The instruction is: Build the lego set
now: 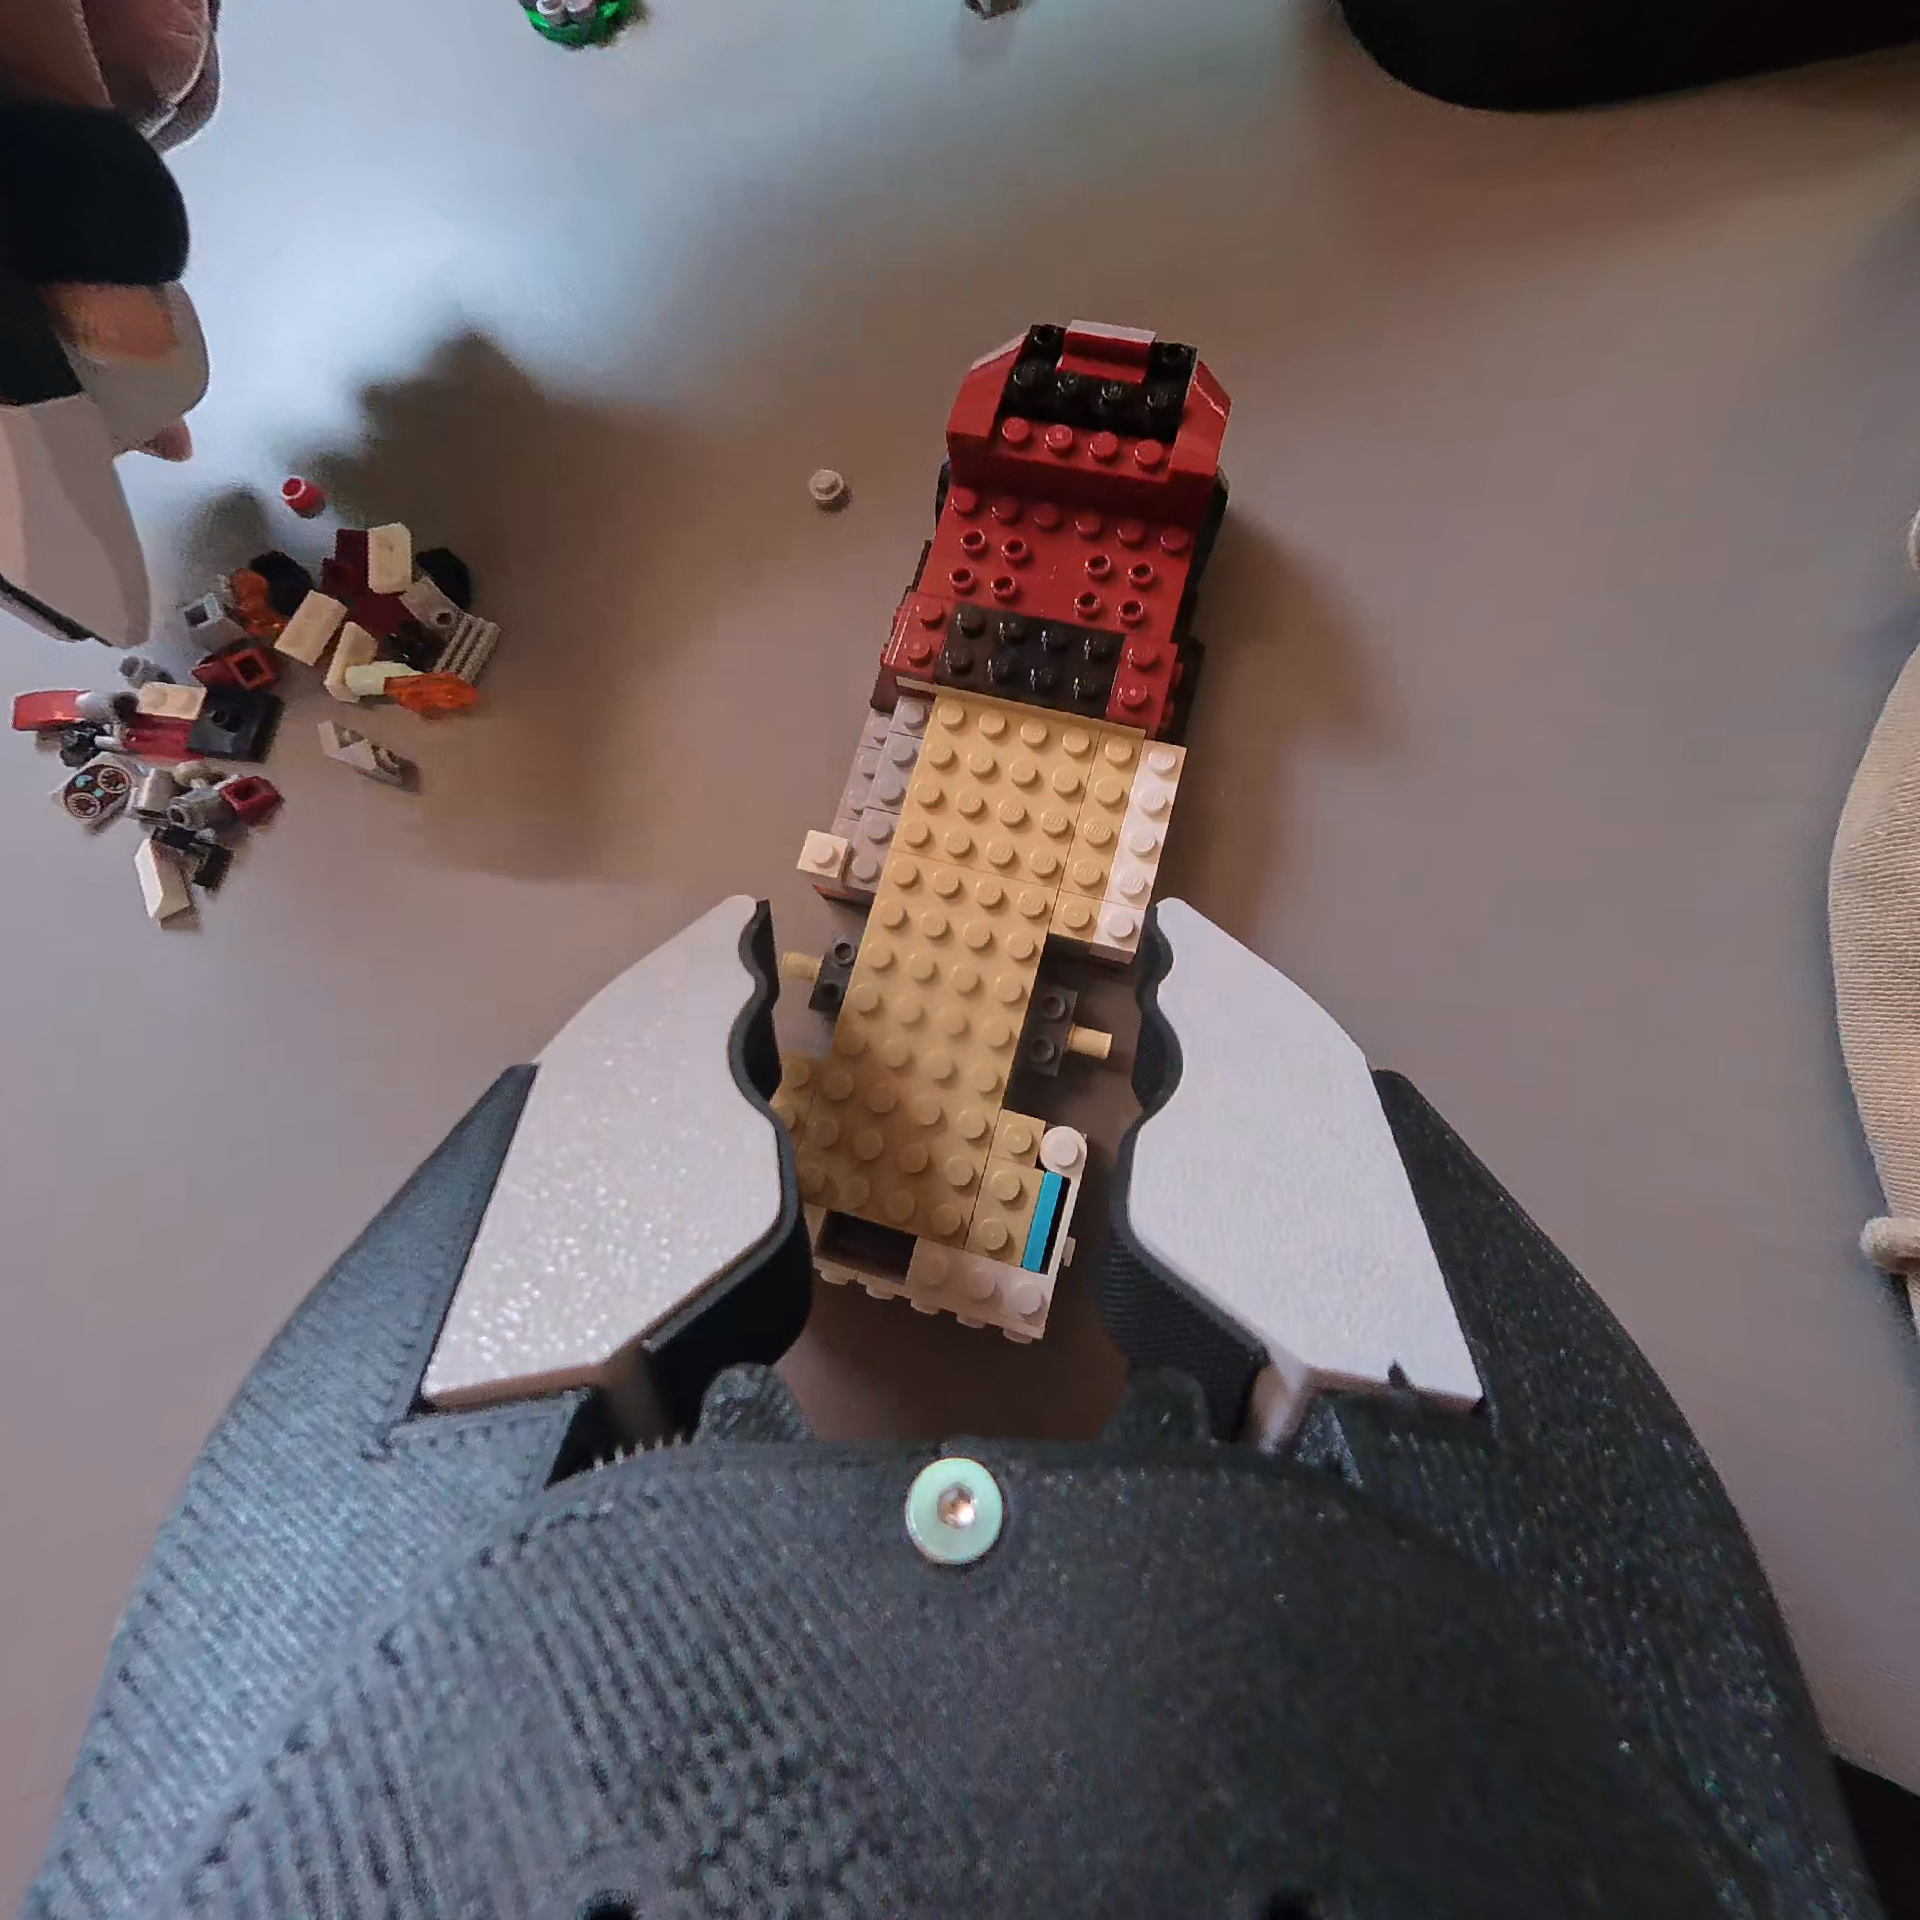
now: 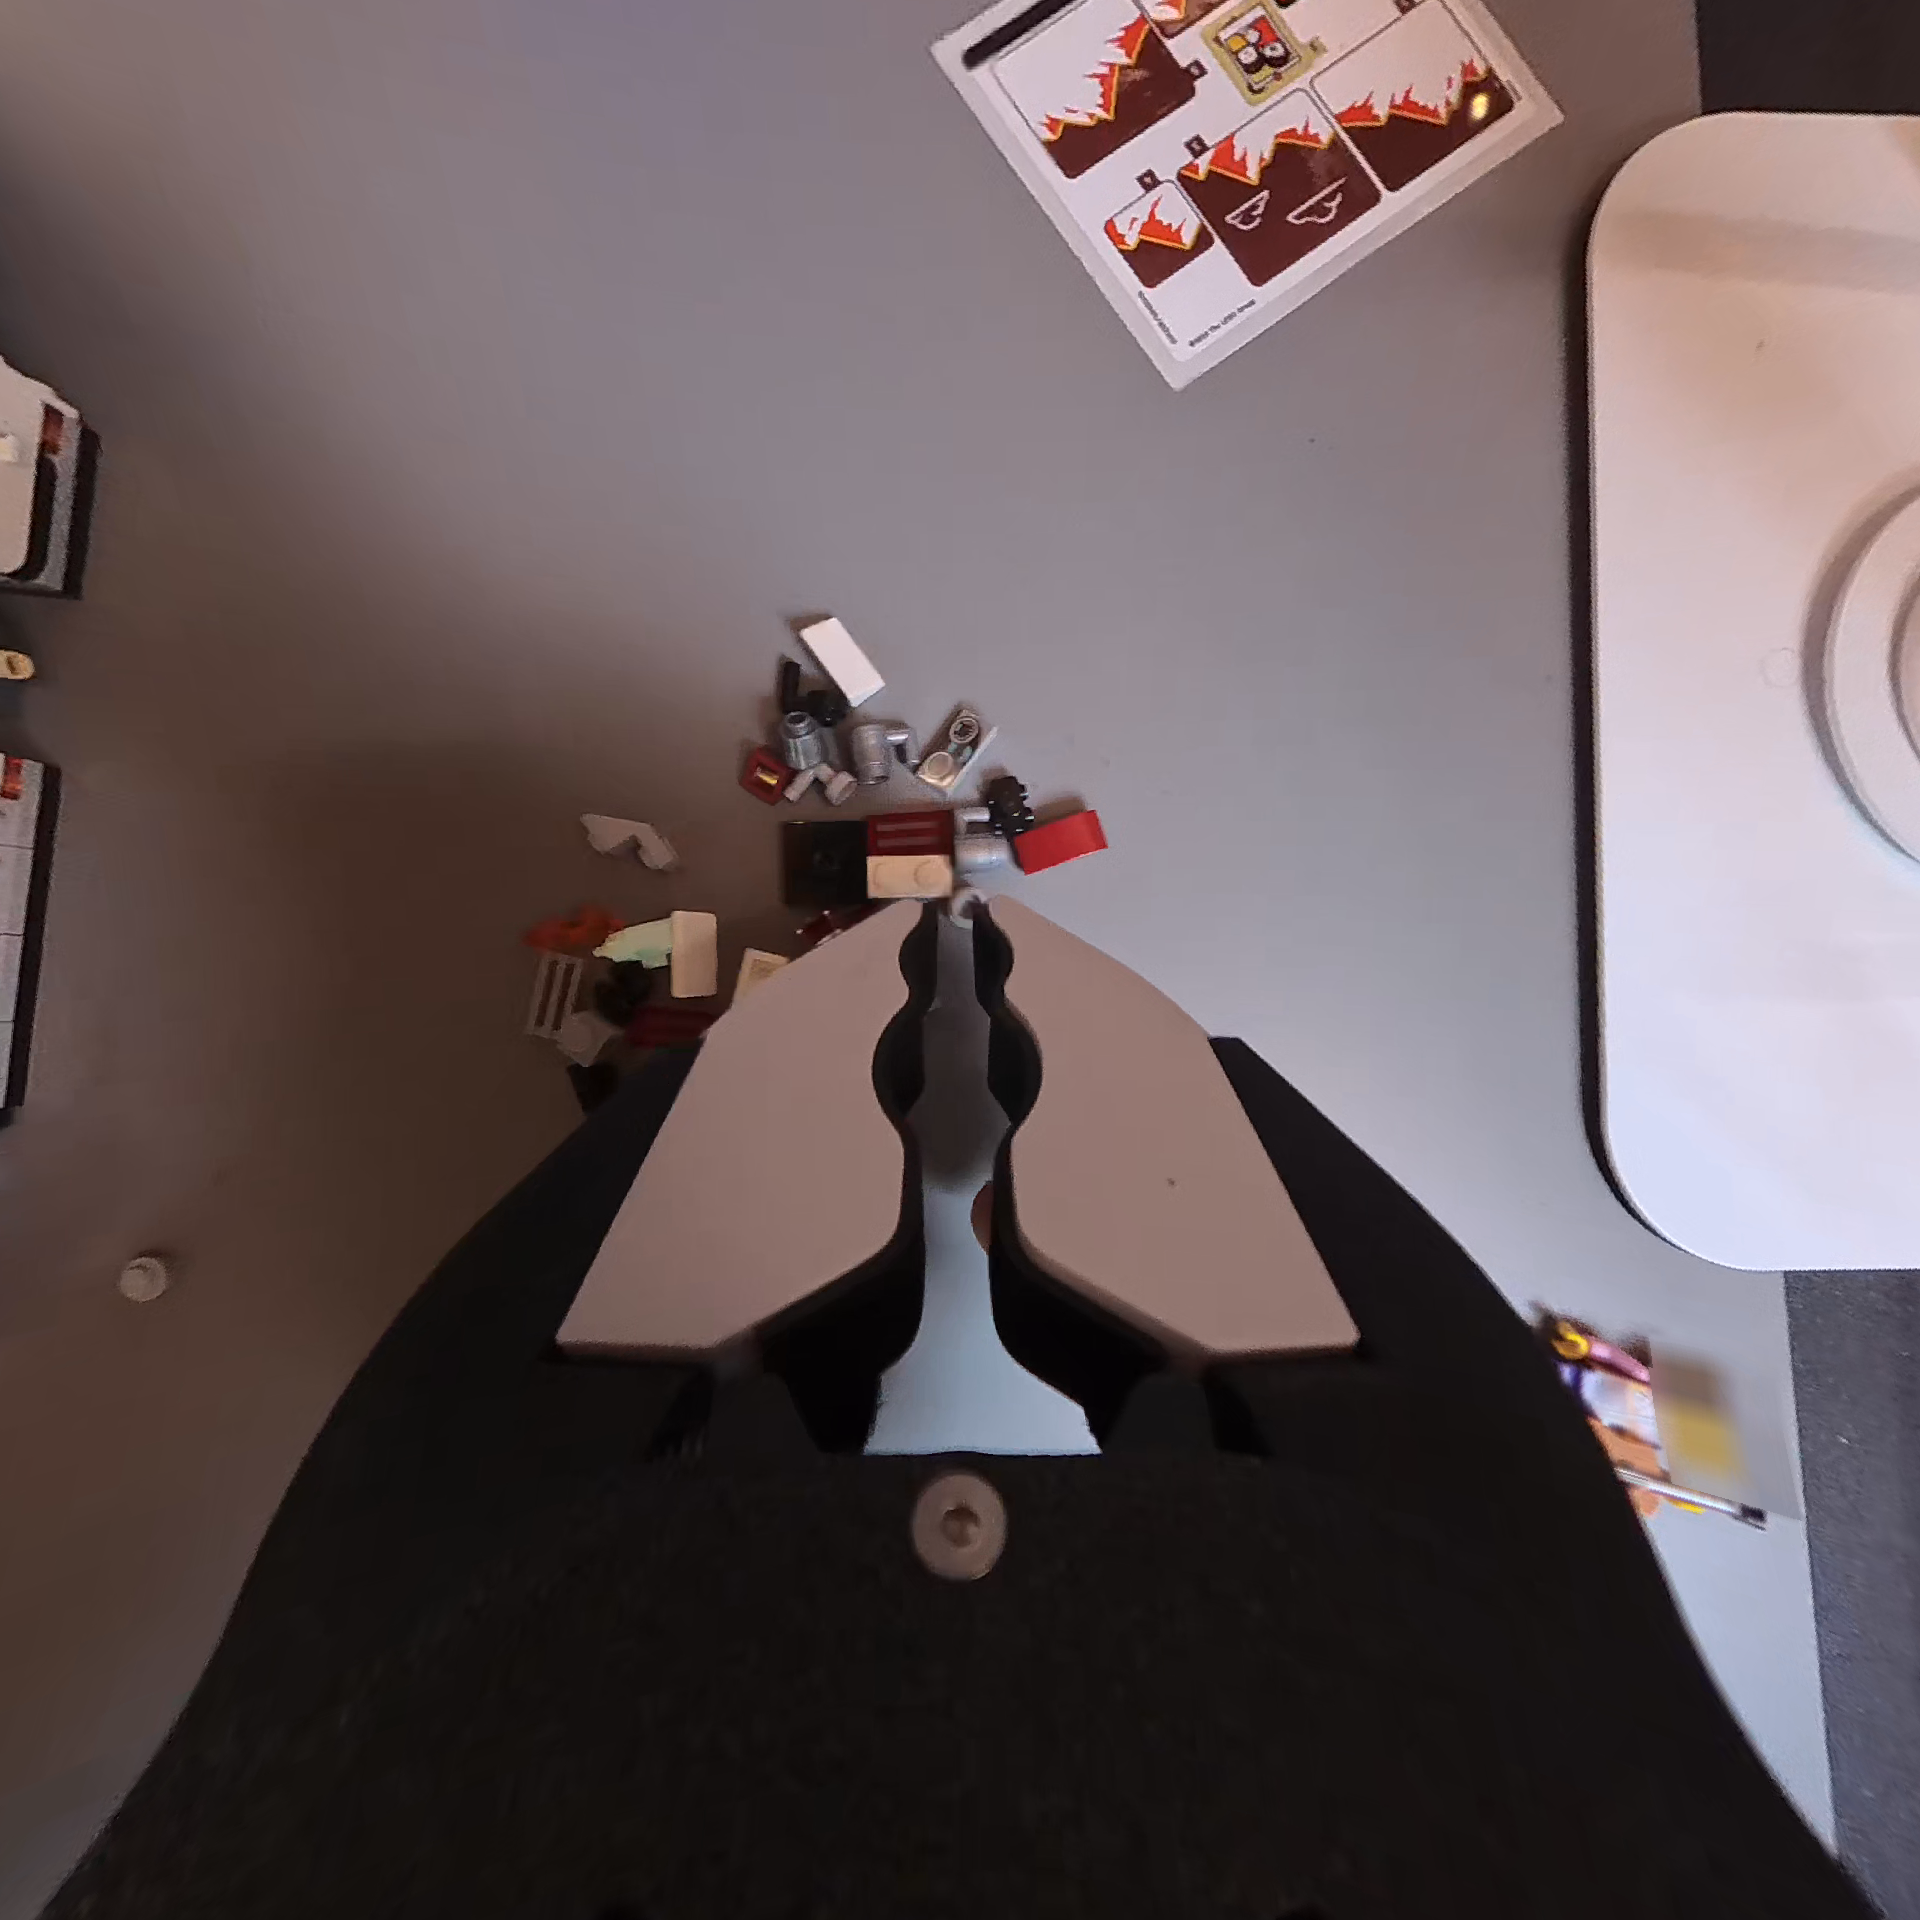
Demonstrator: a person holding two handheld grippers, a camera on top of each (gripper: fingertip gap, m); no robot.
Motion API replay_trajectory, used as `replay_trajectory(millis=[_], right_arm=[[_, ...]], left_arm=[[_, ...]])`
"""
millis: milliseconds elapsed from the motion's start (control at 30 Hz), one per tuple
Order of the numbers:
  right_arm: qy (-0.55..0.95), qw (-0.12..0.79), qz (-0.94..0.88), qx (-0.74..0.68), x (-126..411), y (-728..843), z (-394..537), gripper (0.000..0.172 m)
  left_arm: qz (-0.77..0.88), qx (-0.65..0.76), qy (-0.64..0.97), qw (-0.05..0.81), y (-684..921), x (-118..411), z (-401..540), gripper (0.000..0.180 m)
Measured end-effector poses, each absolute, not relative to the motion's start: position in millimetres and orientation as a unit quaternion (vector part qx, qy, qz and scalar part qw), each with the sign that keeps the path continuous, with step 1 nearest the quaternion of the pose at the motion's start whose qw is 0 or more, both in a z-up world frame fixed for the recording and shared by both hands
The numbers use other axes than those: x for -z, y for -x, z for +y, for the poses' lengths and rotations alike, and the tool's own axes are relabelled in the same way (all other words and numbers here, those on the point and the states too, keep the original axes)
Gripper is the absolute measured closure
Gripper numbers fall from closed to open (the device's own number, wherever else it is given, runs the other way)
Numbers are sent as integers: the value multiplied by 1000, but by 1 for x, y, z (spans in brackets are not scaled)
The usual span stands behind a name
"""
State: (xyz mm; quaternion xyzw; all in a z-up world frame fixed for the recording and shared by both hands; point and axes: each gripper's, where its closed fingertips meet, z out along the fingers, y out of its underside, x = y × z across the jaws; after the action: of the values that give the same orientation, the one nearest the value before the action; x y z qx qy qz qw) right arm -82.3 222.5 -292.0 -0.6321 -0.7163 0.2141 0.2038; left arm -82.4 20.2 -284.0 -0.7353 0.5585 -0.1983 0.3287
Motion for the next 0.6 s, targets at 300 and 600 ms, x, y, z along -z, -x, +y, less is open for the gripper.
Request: replay_trajectory(millis=[300, 600], right_arm=[[630, 175, -728, -205, 301, 87, 227, 166], [603, 235, -749, -143, 275, 31, 189, 166]], left_arm=[[549, 212, 733, 343, 82, 277, 22, 113], [501, 228, 735, 395, 85, 259, 38, 117]])
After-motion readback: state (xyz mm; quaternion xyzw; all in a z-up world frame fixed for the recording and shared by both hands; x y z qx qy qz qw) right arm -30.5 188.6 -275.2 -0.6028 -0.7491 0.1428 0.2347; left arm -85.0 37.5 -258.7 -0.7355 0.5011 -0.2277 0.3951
